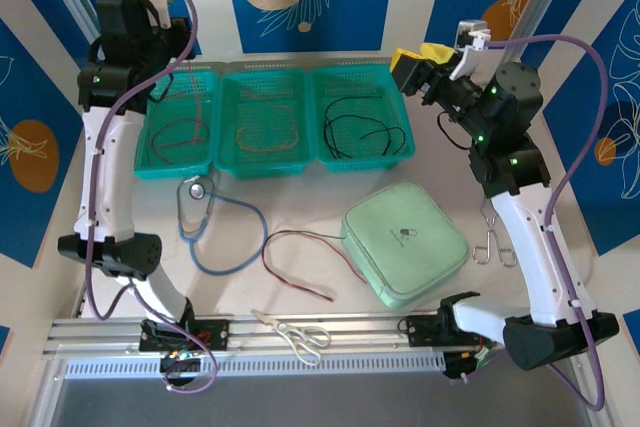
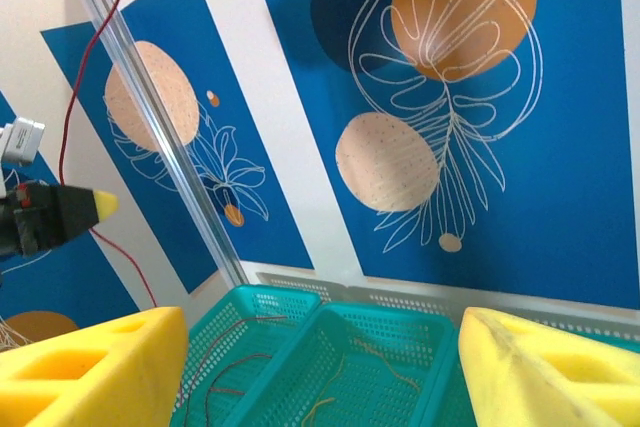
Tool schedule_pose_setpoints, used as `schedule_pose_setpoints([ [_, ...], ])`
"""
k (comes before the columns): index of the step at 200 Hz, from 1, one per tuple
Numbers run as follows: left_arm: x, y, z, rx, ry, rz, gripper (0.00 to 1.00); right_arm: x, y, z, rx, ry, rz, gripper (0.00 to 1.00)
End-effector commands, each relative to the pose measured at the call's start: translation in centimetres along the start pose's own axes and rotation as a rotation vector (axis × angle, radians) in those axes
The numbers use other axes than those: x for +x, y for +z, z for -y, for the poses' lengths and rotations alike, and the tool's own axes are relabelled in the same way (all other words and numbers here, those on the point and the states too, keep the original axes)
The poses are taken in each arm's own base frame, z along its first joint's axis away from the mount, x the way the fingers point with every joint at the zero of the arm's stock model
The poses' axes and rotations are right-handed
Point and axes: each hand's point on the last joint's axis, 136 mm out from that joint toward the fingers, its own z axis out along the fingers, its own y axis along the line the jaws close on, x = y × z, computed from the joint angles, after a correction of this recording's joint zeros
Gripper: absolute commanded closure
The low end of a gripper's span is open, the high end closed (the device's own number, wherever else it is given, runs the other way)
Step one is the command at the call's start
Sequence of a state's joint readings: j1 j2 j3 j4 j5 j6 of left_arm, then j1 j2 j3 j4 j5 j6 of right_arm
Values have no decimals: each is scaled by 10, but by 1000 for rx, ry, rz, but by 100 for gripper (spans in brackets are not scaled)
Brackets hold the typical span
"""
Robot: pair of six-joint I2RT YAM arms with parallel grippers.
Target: Untangle the cables
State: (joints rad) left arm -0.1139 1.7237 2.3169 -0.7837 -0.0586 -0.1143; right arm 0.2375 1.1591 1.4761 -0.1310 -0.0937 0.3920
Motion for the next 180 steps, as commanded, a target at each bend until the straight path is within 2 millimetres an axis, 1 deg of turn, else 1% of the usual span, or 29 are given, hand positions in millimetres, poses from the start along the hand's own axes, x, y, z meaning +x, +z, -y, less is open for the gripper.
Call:
schedule_pose_setpoints([
  [1, -8, 28, -28, -74, 48, 36, 100, 4, -5, -5, -33, 19, -11, 28],
  [23, -3, 52, -52, -140, 94, 30, 100, 9, -6, -5, -35, 21, -31, 29],
  [41, 5, 68, -66, -135, 81, 16, 100, 12, -7, -5, -34, 21, -44, 29],
  [64, 13, 81, -84, -162, 81, -2, 100, 14, -8, -4, -29, 24, -54, 29],
  [78, 22, 86, -98, -219, 84, -27, 100, 15, -8, -4, -28, 26, -58, 29],
  [97, 45, 90, -127, -346, 23, -97, 100, 17, -7, -3, -29, 37, -63, 29],
  [108, 62, 95, -138, -381, -41, -142, 100, 17, -7, -3, -31, 40, -66, 30],
  [136, 107, 116, -154, -450, -86, -211, 100, 21, -5, -4, -37, 47, -82, 30],
  [149, 126, 122, -163, -491, -96, -234, 100, 21, -6, -5, -40, 48, -85, 30],
  [162, 144, 127, -169, -510, -101, -266, 100, 21, -8, -5, -36, 43, -86, 30],
  [180, 168, 129, -174, -529, -123, -310, 100, 23, -10, -4, -28, 42, -87, 30],
])
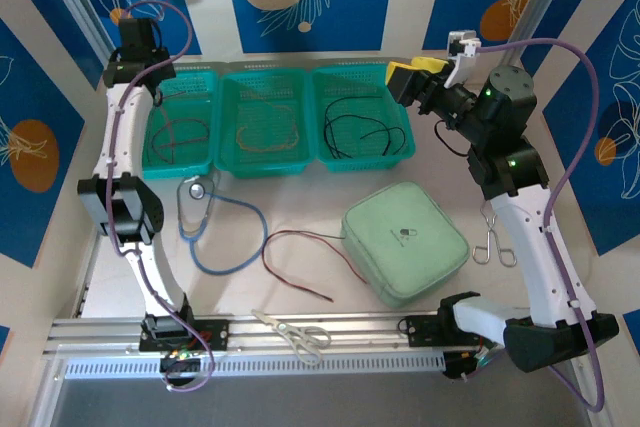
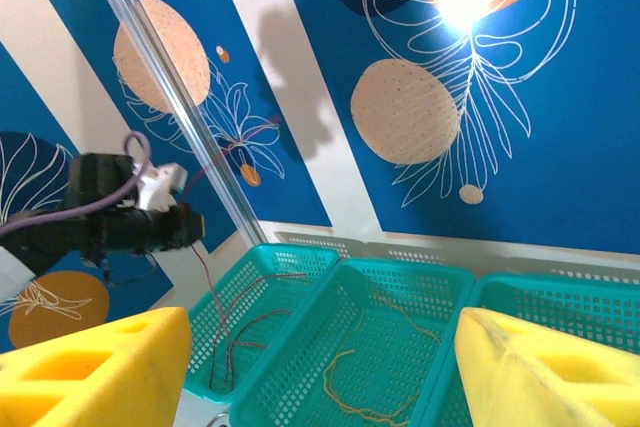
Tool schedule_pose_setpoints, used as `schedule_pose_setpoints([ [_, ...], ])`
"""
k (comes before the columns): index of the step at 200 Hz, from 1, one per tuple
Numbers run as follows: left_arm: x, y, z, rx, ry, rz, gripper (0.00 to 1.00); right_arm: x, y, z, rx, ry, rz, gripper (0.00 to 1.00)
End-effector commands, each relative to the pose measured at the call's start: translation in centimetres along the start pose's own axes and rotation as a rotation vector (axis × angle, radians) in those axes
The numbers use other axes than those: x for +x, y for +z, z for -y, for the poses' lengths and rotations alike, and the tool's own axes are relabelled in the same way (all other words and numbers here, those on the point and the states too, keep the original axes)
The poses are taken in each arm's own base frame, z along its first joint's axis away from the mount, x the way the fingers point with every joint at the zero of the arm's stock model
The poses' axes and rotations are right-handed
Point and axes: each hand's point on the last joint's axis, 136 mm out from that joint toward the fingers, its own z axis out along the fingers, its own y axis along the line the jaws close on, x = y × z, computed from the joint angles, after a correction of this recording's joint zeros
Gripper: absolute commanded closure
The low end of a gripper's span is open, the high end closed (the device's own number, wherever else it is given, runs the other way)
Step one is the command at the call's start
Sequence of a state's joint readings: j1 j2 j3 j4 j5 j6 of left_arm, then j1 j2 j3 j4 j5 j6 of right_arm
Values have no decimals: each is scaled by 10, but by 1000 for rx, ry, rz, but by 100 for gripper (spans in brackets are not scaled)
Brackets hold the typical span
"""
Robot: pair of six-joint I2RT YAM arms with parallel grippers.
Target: Untangle the cables
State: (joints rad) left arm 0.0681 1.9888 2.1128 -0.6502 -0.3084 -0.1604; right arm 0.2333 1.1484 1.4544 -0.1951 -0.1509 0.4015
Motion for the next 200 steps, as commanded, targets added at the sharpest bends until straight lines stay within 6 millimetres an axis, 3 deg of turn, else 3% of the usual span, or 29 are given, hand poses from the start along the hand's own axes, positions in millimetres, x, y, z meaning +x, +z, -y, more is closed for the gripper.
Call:
schedule_pose_setpoints([
  [1, 17, 17, -18, -70, -57, -25, 100, 1, -7, -3, -4, 5, -3, 30],
  [61, 109, 51, -28, -31, -149, -254, 100, 3, -5, -2, -11, 6, -9, 30],
  [108, 159, 53, -26, 0, -190, -350, 100, 5, -3, -3, -20, 20, -11, 30],
  [136, 195, 69, -22, 6, -194, -459, 100, 9, -3, -1, -16, 24, -23, 30],
  [200, 209, 92, -9, 54, -198, -561, 100, 13, -7, 0, -6, 37, -24, 30],
])
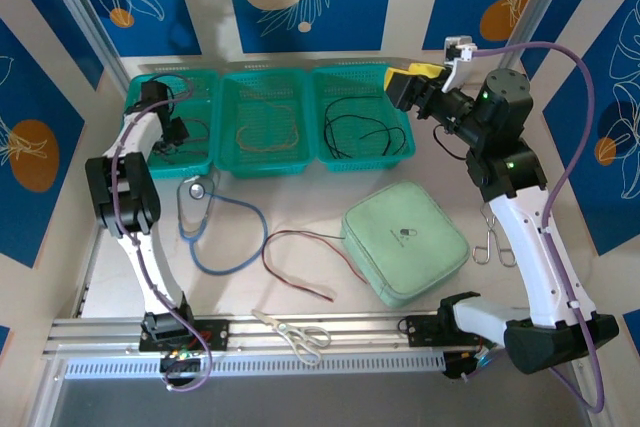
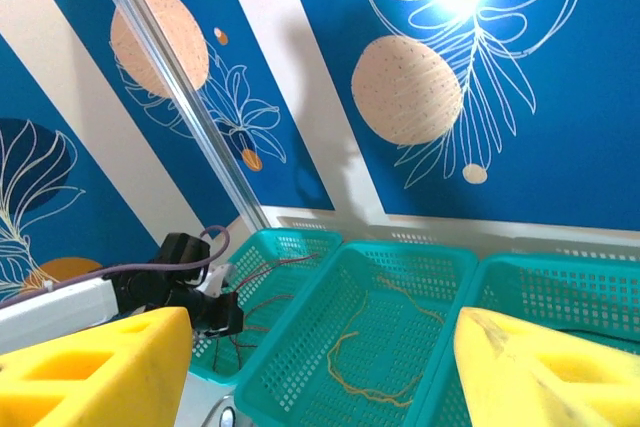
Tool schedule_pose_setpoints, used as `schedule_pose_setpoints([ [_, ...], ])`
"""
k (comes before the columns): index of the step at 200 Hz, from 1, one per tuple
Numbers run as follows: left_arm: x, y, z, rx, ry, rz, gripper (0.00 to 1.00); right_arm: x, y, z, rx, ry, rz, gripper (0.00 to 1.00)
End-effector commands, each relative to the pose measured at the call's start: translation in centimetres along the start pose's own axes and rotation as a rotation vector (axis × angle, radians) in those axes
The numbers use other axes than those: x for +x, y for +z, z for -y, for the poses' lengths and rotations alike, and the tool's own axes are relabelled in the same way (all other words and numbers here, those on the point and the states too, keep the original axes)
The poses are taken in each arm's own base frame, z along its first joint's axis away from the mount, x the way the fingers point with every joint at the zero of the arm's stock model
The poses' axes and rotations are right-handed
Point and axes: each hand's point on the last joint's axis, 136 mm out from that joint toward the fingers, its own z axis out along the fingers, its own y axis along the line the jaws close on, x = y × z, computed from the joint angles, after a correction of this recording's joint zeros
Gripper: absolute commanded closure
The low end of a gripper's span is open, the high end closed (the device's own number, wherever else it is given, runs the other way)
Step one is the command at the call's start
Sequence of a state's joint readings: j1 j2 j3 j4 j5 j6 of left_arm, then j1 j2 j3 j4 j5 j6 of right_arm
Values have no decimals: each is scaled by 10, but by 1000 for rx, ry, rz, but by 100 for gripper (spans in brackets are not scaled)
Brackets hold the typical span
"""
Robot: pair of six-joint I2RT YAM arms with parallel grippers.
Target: Untangle the cables
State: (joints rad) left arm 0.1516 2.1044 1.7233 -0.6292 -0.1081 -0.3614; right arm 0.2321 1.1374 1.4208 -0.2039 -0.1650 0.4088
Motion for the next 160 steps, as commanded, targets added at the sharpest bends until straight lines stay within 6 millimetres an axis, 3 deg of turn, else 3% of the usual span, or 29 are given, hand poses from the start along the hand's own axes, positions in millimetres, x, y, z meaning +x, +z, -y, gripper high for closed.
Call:
schedule_pose_setpoints([
  [1, 1, 5, 3, 32, -16, -58, 100, 0, -6, -3, -5, 17, 8, 30],
  [22, -2, 6, 5, 35, -15, -75, 99, 2, -6, -4, -10, 19, 5, 30],
  [39, -9, -1, 5, 36, -12, -58, 46, 3, -5, -3, -8, 23, 1, 30],
  [64, -21, -19, 8, 38, 28, -14, 25, 6, -4, -4, -15, 28, -4, 30],
  [92, -31, -41, 5, 7, 75, 27, 13, 8, -2, -5, -20, 30, -4, 30],
  [121, -36, -63, 9, 7, 96, 65, 8, 12, 1, -6, -27, 35, -14, 31],
  [140, -41, -94, 24, 47, 122, 119, 8, 23, 5, -5, -19, 29, -49, 31],
  [160, -39, -138, 47, 97, 173, 175, 8, 50, 11, 2, 23, 22, -132, 31],
])
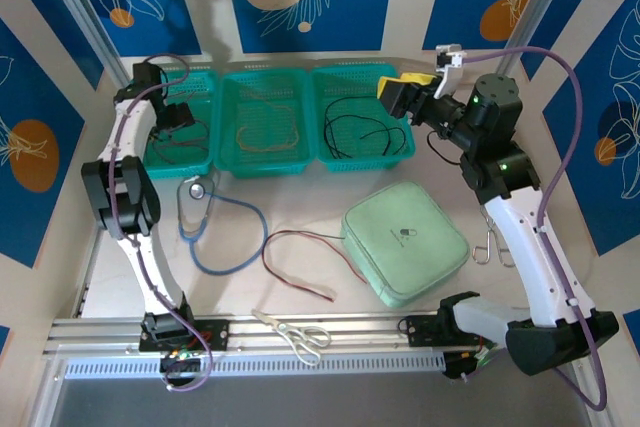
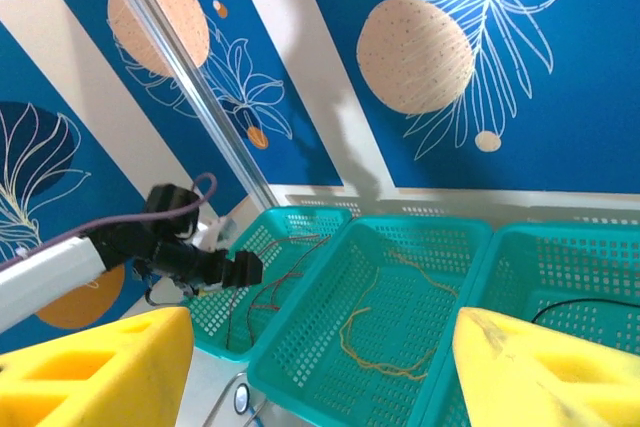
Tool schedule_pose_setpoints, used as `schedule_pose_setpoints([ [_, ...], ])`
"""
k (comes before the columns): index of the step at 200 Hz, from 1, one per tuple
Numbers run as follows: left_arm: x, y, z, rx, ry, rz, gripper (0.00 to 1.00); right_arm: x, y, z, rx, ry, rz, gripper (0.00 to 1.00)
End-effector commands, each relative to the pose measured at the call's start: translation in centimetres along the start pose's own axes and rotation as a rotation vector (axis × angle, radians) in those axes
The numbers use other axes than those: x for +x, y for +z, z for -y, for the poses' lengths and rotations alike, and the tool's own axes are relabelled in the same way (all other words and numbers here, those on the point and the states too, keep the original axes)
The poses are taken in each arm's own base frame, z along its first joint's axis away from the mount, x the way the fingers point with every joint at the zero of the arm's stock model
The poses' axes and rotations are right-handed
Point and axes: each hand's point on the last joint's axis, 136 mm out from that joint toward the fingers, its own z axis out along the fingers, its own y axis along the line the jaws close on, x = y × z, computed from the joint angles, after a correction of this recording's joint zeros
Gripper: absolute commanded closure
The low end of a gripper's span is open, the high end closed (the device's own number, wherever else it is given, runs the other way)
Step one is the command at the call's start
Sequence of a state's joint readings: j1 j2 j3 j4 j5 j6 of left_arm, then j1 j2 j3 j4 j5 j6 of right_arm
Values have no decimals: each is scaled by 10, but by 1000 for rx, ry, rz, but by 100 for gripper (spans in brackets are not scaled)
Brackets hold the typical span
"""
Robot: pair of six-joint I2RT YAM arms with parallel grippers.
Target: Untangle the cables
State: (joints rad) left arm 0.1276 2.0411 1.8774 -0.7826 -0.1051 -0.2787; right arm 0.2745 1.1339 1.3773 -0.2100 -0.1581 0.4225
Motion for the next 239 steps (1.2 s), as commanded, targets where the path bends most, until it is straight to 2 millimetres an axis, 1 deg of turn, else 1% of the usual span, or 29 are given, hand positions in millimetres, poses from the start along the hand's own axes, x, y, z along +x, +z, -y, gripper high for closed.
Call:
schedule_pose_setpoints([
  [1, -17, -75, 30, 61, 77, 121, 8, 28, 6, 8, 44, -8, -84, 31],
  [15, -10, -104, 47, 101, 110, 144, 8, 58, 12, 18, 98, -5, -171, 33],
  [26, 3, -122, 58, 127, 138, 151, 8, 85, 18, 21, 115, -16, -249, 34],
  [35, 17, -135, 71, 159, 169, 150, 8, 107, 21, 21, 126, -26, -312, 34],
  [48, 42, -152, 90, 195, 224, 136, 8, 139, 25, 19, 137, -20, -398, 35],
  [63, 79, -163, 113, 264, 297, 98, 8, 170, 25, 14, 119, 4, -483, 35],
  [73, 107, -167, 128, 333, 344, 65, 10, 184, 23, 15, 132, 28, -526, 35],
  [83, 134, -171, 141, 390, 387, 38, 10, 192, 20, 19, 150, 47, -550, 35],
  [97, 172, -176, 158, 456, 460, 11, 13, 195, 15, 27, 180, 66, -548, 35],
  [117, 223, -184, 180, 534, 587, 4, 13, 184, 9, 38, 199, 115, -505, 35],
  [135, 258, -189, 192, 600, 657, 23, 13, 170, 2, 48, 215, 158, -459, 35],
  [143, 270, -189, 195, 628, 673, 34, 14, 165, -1, 53, 221, 170, -444, 35],
  [161, 301, -186, 202, 717, 726, 13, 14, 156, -8, 61, 228, 190, -414, 35],
  [174, 326, -187, 211, 805, 797, -19, 14, 150, -13, 65, 231, 191, -395, 35],
  [197, 354, -177, 216, 849, 866, -77, 13, 142, -19, 70, 235, 189, -367, 35],
  [210, 367, -173, 220, 879, 905, -78, 13, 139, -22, 72, 238, 190, -357, 35],
  [219, 375, -174, 226, 920, 937, -56, 11, 137, -23, 73, 237, 192, -353, 34],
  [228, 376, -173, 233, 938, 946, -5, 10, 136, -24, 75, 236, 197, -349, 35],
  [239, 382, -168, 241, 995, 953, 51, 10, 134, -26, 77, 235, 203, -344, 35],
])
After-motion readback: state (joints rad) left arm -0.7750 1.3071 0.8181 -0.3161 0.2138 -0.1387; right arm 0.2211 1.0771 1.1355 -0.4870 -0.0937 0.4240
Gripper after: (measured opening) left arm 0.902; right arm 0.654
